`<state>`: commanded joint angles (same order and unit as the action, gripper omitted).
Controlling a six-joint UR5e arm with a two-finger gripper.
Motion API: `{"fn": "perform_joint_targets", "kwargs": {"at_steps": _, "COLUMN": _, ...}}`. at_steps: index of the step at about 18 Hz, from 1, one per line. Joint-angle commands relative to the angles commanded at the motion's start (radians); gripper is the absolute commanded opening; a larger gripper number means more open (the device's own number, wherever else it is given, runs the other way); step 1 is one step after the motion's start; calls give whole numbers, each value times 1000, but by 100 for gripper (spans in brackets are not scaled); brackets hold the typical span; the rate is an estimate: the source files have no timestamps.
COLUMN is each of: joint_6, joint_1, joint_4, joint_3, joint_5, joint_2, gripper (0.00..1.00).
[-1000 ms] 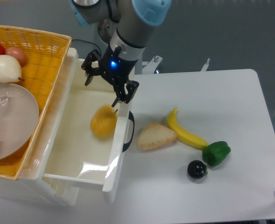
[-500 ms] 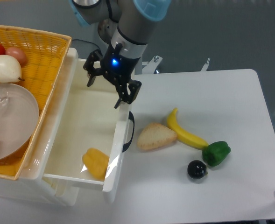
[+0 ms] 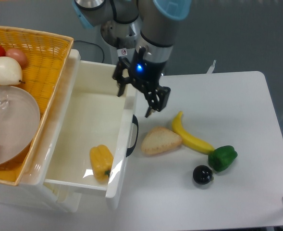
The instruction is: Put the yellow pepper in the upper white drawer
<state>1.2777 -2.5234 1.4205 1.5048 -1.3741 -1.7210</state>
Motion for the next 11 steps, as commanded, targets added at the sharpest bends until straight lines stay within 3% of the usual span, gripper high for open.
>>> {"fn": "perform_joint_targets", "kwargs": {"at_steps": 3, "joint_6": 6, "joint_1": -3, "joint_4": -6, "joint_3": -9, "joint_5": -34, "joint_2": -14, "gripper": 100}}
{"fn": "perform_joint_targets", "kwargs": {"at_steps": 7, "joint_6": 29, "joint_1": -23, "joint_4": -113, "joint_3": -2, "joint_5": -75, "joint_2": -55, "gripper": 100}}
{"fn": "perform_joint_targets", "kwargs": {"at_steps": 11, "joint_6": 29, "joint_1": -46, "joint_4": -158, "joint_3": 0, "joint_5": -95, "joint_2": -91, "gripper": 100}}
